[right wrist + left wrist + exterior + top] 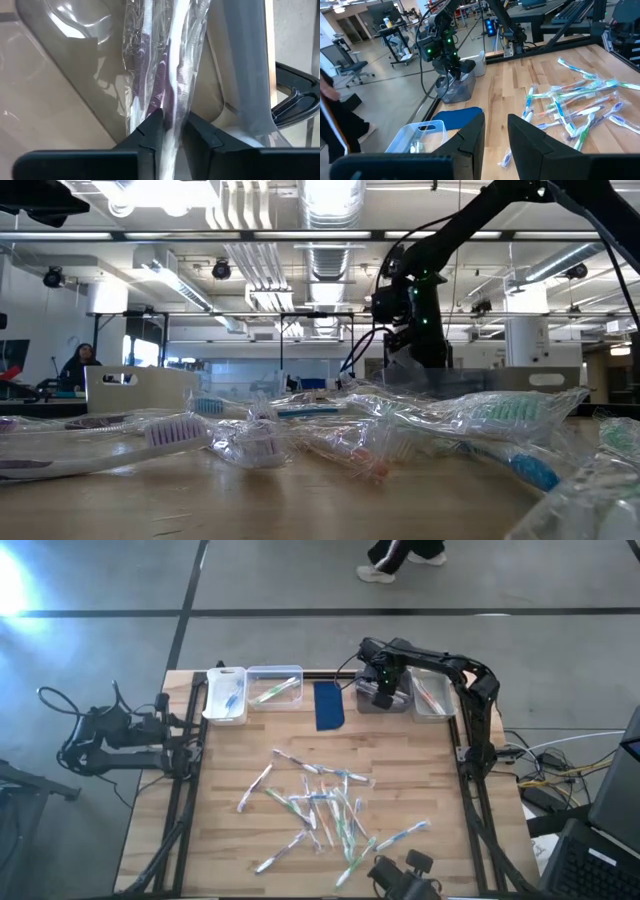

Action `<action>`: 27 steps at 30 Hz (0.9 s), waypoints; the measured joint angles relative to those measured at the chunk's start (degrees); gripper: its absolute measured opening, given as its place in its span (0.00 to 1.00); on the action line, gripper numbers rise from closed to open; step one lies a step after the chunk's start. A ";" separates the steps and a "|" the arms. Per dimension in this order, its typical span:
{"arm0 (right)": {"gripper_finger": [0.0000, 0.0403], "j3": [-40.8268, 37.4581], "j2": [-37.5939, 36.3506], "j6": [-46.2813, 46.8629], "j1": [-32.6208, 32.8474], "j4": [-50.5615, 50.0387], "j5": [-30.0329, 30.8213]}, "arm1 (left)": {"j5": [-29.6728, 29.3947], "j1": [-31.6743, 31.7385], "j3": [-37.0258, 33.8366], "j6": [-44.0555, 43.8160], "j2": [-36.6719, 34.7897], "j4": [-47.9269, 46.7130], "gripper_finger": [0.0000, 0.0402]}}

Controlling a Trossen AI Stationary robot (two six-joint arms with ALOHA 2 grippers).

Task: Pick & Place Toothbrushes
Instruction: Put the purple toothbrush into the black bin, then put the green toothbrush into the transparent bin

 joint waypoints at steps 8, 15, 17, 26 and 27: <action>0.31 0.43 -0.04 -0.14 0.00 -0.76 0.00 | 0.00 0.00 0.00 0.00 0.00 -0.02 0.22; 0.41 5.64 -0.20 0.12 0.01 -6.61 0.04 | 0.00 0.02 0.00 0.00 0.00 0.00 0.22; 0.43 8.17 -0.20 1.25 0.04 -8.96 0.04 | 0.00 0.02 0.00 0.00 0.00 -0.02 0.22; 0.37 22.49 -1.18 7.17 0.33 -18.74 -1.89 | -0.01 0.02 0.00 0.00 0.00 0.00 0.22; 0.35 23.94 -1.78 7.80 0.44 -18.89 -2.98 | -0.01 0.02 0.00 0.00 0.00 -0.01 0.22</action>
